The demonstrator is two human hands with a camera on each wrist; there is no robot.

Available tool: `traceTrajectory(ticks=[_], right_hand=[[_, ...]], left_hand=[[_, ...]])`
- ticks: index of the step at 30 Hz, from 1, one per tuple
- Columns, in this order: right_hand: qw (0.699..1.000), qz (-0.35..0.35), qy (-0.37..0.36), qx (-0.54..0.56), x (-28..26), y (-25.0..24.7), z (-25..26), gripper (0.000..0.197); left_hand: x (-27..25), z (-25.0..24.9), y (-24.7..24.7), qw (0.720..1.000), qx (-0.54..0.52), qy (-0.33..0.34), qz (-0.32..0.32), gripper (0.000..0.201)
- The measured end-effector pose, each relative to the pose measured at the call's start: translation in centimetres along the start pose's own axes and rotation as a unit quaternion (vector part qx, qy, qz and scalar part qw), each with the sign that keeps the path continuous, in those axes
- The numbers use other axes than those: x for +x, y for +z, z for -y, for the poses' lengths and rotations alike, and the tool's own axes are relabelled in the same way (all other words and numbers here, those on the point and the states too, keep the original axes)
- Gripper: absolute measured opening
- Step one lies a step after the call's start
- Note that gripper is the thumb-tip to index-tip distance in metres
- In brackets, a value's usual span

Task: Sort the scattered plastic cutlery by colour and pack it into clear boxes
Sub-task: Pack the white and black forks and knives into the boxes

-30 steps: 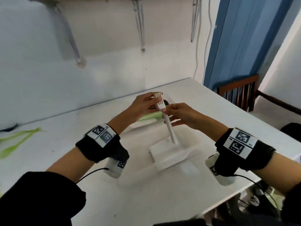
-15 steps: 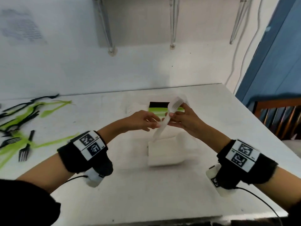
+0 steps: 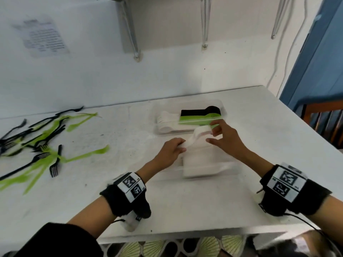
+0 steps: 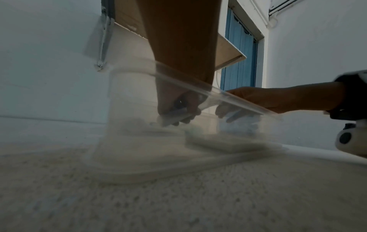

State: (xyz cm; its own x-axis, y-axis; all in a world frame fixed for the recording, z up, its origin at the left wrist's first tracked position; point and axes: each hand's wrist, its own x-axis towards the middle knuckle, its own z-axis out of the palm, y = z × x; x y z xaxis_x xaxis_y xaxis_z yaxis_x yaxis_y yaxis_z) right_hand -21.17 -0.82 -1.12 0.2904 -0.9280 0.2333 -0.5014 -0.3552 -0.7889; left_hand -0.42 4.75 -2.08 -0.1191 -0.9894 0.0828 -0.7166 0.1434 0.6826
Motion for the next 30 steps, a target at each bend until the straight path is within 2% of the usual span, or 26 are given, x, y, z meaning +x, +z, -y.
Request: traceTrajectory(ticks=[3,6,9,12,14,16,17,19,21,24,30], right_hand=[[0.990,0.026,-0.050,-0.128,-0.1,-0.1,-1.1,0.040],[0.983,0.029,-0.078,-0.165,-0.3,-0.4,-1.3,0.036],[0.967,0.064,-0.123,-0.214,-0.7,-0.7,-1.2,0.048],[0.951,0.023,-0.173,-0.255,-1.0,-1.1,-0.9,0.060],[0.924,-0.010,-0.248,-0.291,-0.9,-1.0,-0.8,0.057],[0.882,-0.015,-0.315,-0.350,-0.6,-0.7,-0.8,0.047],[0.863,-0.005,-0.336,-0.378,-0.4,-0.6,-0.8,0.043],[0.845,0.015,-0.348,-0.405,-0.3,-0.4,-0.8,0.041],[0.846,0.029,-0.343,-0.407,-0.2,-0.5,-0.7,0.043],[0.863,0.047,-0.330,-0.379,-0.3,-0.6,-0.6,0.043],[0.887,0.017,-0.329,-0.323,-0.9,-0.3,-0.9,0.036]], left_hand=[[0.3,0.5,0.1,1.000,0.007,0.007,0.001,0.020],[0.5,0.6,0.4,1.000,-0.004,-0.001,0.012,0.021],[0.9,0.7,0.4,1.000,-0.025,0.008,0.006,0.022],[1.4,0.7,0.7,0.999,-0.025,0.016,0.019,0.028],[1.7,0.6,1.1,0.999,-0.021,0.011,0.028,0.032],[1.8,0.7,1.4,0.999,-0.020,0.008,0.043,0.034],[1.9,0.8,1.5,0.999,-0.023,0.007,0.046,0.033],[1.8,1.0,1.6,0.999,-0.035,0.002,0.041,0.033],[1.6,1.0,1.6,0.999,-0.038,-0.001,0.034,0.032],[1.6,1.1,1.5,0.999,-0.036,0.005,0.030,0.028],[1.8,1.3,1.5,0.999,-0.027,0.017,0.019,0.024]])
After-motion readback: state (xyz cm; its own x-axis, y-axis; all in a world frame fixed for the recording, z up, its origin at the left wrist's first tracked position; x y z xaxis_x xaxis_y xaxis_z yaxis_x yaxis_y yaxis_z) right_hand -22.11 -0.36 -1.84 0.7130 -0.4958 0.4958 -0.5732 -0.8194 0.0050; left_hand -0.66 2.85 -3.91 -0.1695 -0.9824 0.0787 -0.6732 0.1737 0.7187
